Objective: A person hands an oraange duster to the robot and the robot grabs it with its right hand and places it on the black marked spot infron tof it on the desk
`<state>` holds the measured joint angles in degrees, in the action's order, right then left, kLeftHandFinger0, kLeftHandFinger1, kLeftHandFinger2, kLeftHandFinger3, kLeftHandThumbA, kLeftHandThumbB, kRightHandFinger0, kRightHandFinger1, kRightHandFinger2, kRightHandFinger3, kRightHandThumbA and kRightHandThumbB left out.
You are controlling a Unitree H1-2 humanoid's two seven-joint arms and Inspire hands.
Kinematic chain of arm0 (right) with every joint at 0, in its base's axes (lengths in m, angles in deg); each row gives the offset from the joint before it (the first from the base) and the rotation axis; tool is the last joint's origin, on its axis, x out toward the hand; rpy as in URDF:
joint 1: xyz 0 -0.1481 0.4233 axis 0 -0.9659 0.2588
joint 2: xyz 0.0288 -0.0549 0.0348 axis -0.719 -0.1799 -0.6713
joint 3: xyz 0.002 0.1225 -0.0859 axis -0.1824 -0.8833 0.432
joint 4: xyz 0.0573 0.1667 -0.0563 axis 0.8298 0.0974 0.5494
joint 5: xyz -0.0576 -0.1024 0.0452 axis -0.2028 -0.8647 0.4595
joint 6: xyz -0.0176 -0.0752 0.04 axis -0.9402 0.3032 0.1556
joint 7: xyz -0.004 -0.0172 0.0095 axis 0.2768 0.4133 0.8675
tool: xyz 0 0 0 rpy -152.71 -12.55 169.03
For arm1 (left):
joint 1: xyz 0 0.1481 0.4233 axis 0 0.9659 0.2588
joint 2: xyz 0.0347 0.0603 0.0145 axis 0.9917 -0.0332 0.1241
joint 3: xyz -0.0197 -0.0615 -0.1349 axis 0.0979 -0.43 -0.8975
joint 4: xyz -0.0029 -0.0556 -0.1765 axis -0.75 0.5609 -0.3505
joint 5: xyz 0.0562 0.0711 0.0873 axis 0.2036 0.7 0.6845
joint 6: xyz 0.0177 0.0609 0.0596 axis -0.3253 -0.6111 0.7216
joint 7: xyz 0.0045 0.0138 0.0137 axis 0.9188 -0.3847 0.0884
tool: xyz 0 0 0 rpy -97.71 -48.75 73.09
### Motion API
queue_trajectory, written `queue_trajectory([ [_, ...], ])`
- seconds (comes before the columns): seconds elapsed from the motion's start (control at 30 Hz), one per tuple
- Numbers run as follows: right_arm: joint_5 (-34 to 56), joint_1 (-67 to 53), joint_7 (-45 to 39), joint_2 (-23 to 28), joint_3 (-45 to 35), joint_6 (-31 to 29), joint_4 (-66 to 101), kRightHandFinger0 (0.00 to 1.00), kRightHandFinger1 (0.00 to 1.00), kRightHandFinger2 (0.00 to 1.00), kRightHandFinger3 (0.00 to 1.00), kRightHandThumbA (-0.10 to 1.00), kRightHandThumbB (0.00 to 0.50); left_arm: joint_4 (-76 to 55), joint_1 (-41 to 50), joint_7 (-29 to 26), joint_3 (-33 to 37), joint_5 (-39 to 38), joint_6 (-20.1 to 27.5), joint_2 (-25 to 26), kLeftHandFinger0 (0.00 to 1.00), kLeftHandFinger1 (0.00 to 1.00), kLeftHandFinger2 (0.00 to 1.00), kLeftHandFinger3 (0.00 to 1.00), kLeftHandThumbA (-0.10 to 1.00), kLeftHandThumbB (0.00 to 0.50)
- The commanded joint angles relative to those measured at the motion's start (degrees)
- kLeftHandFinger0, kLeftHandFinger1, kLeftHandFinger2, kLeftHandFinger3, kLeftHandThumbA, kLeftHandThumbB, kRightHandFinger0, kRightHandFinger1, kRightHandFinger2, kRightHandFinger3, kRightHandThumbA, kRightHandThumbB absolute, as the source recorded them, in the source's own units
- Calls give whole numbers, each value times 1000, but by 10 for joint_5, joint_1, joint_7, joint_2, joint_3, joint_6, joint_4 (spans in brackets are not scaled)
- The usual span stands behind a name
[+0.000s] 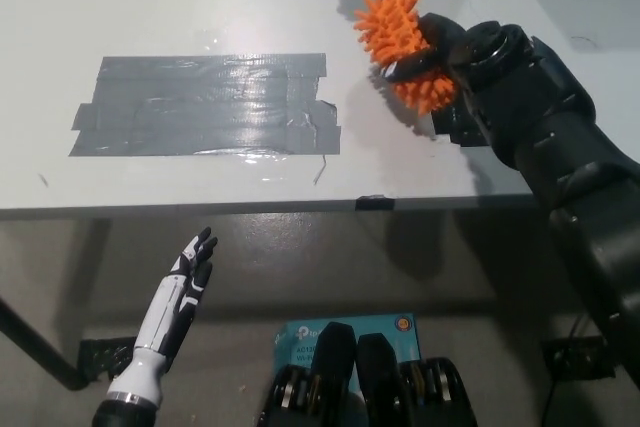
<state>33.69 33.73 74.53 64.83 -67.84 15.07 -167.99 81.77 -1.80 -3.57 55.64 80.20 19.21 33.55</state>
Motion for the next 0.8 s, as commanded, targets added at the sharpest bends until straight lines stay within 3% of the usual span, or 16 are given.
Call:
queue_trajectory([
  [0.0,4,18,56,13,-6,-49,14,16,218,401,438,-100,192,-17,-13,-14,-6,-1,14,5,1000,1000,1000,1000,1000,143],
  [0.03,13,16,63,13,-16,-55,19,3,241,491,399,-100,199,-17,-13,-13,-6,-1,13,5,1000,1000,1000,1000,1000,143],
  [0.07,19,15,67,13,-22,-59,21,1,288,605,447,-100,187,-17,-13,-13,-6,0,13,5,1000,1000,1000,1000,1000,143],
  [0.1,25,13,70,15,-30,-69,31,0,404,795,626,-100,183,-18,-13,-11,-6,-4,11,6,1000,1000,1000,1000,1000,140],
  [0.17,26,12,71,17,-33,-75,43,0,445,793,807,-100,195,-20,-12,-7,-7,-6,7,7,1000,1000,1000,1000,1000,137],
  [0.23,30,3,71,21,-42,-81,76,21,473,838,887,-100,216,-21,-6,-9,-7,-5,10,5,1000,1000,1000,1000,1000,132],
  [0.37,28,-14,63,28,-47,-90,135,53,510,865,908,-100,200,-24,-3,-11,-8,-2,6,5,1000,1000,1000,1000,1000,133],
  [0.4,24,-22,61,30,-48,-74,175,110,572,912,913,-100,198,-25,-3,-12,-8,0,6,5,1000,1000,1000,1000,1000,126],
  [0.43,20,-28,58,33,-47,-61,215,155,615,935,891,-100,201,-23,-6,-12,-8,0,8,5,1000,1000,1000,1000,1000,126],
  [0.47,19,-30,56,34,-47,-57,229,93,554,881,792,-100,207,-21,-8,-12,-8,-1,9,5,1000,1000,1000,1000,1000,120],
  [0.53,22,-51,45,36,-53,-24,326,165,623,956,840,-100,192,-15,-11,-14,-9,-2,16,5,1000,1000,1000,1000,1000,119],
  [0.67,33,-84,28,40,-63,10,464,155,614,953,883,-100,201,-17,-11,-12,-9,-2,12,7,1000,1000,1000,1000,1000,119],
  [0.77,43,-105,23,46,-78,31,568,242,714,1000,898,-100,193,-21,-11,-9,-9,-1,7,9,1000,1000,1000,1000,1000,132],
])
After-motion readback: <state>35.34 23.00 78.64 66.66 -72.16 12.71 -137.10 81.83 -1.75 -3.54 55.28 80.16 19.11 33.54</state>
